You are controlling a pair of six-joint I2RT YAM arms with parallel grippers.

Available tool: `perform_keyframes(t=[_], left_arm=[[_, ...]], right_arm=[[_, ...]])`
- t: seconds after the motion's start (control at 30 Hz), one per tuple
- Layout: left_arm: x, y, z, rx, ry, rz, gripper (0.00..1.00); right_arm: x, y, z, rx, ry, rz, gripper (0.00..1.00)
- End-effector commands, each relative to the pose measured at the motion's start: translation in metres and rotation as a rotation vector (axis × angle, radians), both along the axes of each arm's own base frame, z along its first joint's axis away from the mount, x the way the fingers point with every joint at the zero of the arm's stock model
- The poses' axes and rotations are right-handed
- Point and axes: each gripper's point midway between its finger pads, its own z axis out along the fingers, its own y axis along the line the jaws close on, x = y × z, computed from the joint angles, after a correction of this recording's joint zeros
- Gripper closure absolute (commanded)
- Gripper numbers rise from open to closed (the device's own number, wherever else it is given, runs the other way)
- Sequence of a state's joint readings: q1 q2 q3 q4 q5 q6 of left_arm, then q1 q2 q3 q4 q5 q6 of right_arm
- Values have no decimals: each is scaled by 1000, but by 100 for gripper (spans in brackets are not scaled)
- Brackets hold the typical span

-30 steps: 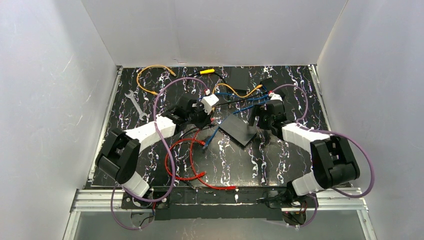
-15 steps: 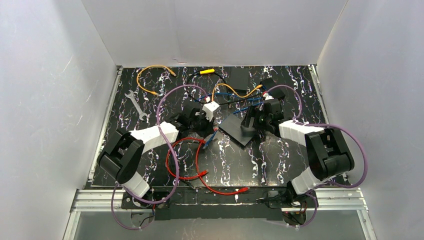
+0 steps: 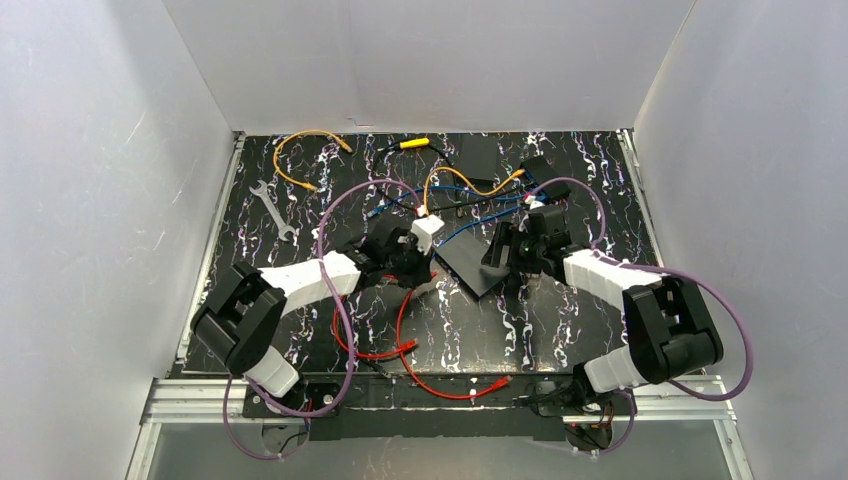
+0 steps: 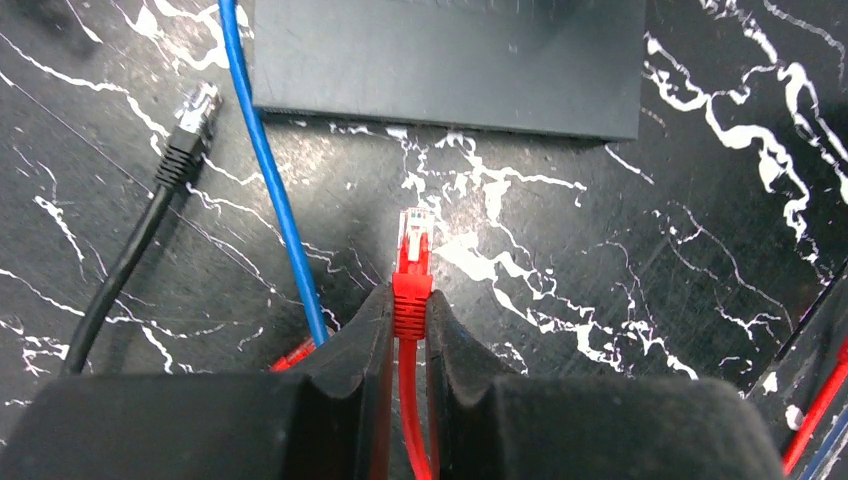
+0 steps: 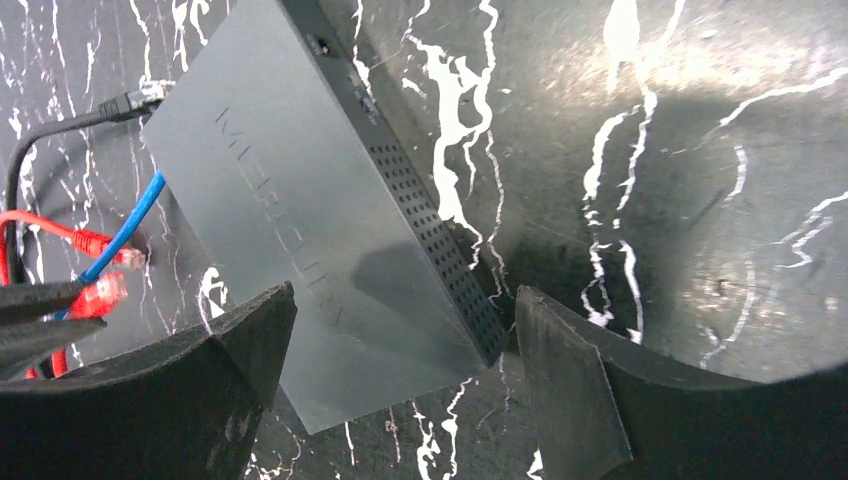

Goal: Insert the plug into the switch port
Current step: Insert the connector into the switch port.

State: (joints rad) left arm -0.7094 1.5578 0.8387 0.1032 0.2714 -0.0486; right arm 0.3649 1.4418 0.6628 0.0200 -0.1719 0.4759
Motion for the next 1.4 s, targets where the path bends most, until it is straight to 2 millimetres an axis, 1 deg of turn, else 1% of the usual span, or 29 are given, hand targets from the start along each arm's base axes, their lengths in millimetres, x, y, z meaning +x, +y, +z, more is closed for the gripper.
perform_keyframes(t=[0.0,0.07,0.13,0.23,0.27,0.37,0.53,0.73,0.9,1.23,1.37], left_arm=[[-3,4,-2,53,2,21,100],[0,2,-5,56,4,29,100],[3,0,-9,65,13,34,100],[7,-2,-17,83,24,43,100],[8,-1,-20,93,25,51,100],[10,2,-27,113,28,65,100],[21,5,-34,149,6,95,100],[35,3,-37,177,-32,105,100],[45,1,-35,178,-75,113,100],[52,-7,-25,126,-127,104,100],[56,-9,-25,123,-137,112,100]], right_arm=[[31,-11,31,-50,-107,-66,11],[42,-10,33,-47,-118,-76,11],[53,-4,33,-31,-129,-67,11],[64,10,27,8,-119,-18,11],[67,16,21,23,-112,1,11],[70,29,12,67,-100,53,11],[63,40,-5,109,-63,118,12],[51,38,-17,105,-43,148,12],[47,42,-18,127,-35,168,13],[45,45,-22,141,-20,180,14],[44,46,-22,146,-17,186,14]])
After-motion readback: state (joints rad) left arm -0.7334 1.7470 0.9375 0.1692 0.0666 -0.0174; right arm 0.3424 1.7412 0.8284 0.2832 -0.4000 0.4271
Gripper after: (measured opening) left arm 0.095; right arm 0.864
